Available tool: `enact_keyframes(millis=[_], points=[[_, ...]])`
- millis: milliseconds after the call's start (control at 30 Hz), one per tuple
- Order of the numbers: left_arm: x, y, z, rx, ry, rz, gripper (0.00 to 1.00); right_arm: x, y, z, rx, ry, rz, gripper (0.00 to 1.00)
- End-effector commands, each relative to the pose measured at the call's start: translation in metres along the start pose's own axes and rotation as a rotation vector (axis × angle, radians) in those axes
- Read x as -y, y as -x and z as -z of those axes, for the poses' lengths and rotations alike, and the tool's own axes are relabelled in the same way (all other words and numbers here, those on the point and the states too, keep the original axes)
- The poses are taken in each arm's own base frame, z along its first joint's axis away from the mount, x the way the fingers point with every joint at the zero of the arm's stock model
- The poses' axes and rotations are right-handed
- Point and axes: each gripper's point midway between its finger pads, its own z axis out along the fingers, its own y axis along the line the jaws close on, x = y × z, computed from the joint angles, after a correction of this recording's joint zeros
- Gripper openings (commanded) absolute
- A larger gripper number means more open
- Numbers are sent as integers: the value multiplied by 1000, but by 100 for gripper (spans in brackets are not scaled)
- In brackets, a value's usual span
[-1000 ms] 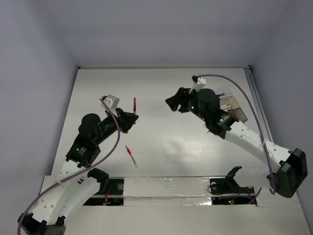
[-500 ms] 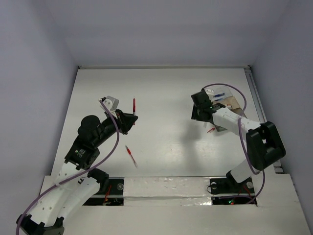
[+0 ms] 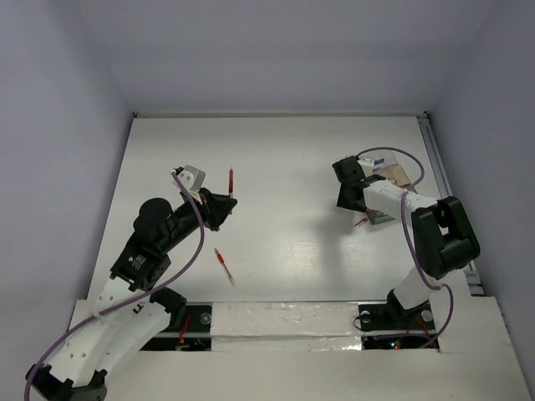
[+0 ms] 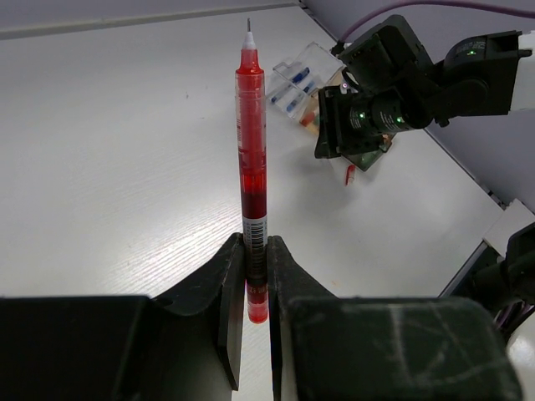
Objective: Sort the stationery into containers
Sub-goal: Pick up the pen cap from the center of the board.
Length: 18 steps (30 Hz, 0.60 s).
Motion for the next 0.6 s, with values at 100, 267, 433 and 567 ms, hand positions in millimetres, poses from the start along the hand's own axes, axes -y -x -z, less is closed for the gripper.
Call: enact_keyframes(millis=[100, 267, 433, 567], points=[[7, 21, 5, 62, -14, -27, 0, 4, -6, -15, -48, -4, -34, 46], [6, 21, 4, 62, -12, -28, 0, 0, -11, -19, -71, 24, -39, 39], [6, 21, 4, 62, -9, -28, 0, -26, -12, -18, -90, 164, -11, 16], [5, 20, 3, 57, -6, -28, 0, -82, -17, 17, -23, 332, 152, 10]])
